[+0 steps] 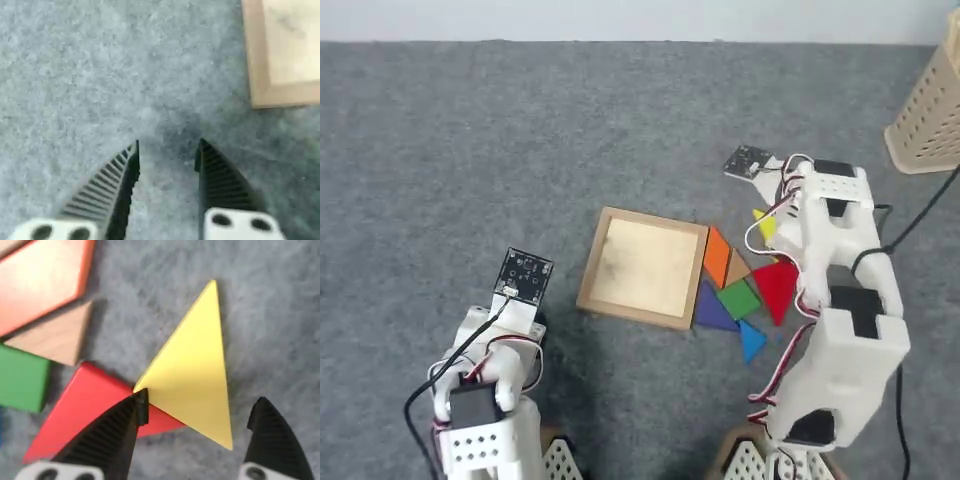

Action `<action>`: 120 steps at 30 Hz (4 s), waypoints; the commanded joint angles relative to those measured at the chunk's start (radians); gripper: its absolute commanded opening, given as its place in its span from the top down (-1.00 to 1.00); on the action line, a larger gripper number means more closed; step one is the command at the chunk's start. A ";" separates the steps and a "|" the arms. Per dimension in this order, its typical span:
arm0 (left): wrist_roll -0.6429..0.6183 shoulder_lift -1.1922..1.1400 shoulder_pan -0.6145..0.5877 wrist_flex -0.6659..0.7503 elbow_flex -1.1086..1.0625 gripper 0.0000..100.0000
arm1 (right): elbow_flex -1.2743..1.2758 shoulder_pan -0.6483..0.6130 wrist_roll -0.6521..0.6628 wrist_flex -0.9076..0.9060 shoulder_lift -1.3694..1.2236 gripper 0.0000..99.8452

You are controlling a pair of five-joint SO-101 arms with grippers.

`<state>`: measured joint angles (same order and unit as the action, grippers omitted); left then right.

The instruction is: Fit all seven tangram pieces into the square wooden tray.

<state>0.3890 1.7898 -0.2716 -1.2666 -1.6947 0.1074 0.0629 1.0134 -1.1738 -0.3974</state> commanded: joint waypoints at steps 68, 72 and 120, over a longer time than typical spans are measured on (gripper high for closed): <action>-0.006 0.011 0.000 -0.003 0.007 0.65 | 0.166 -0.031 -0.133 -0.002 0.228 0.32; -0.006 0.011 0.000 -0.003 0.007 0.65 | 0.170 -0.033 -0.127 0.064 0.171 0.31; -0.006 0.011 0.000 -0.003 0.007 0.65 | 0.127 -0.084 0.026 -0.107 0.222 0.31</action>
<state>0.3890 1.7898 -0.2716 -1.2666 -1.6947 0.2302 -0.0568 0.9996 -1.3349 -0.2440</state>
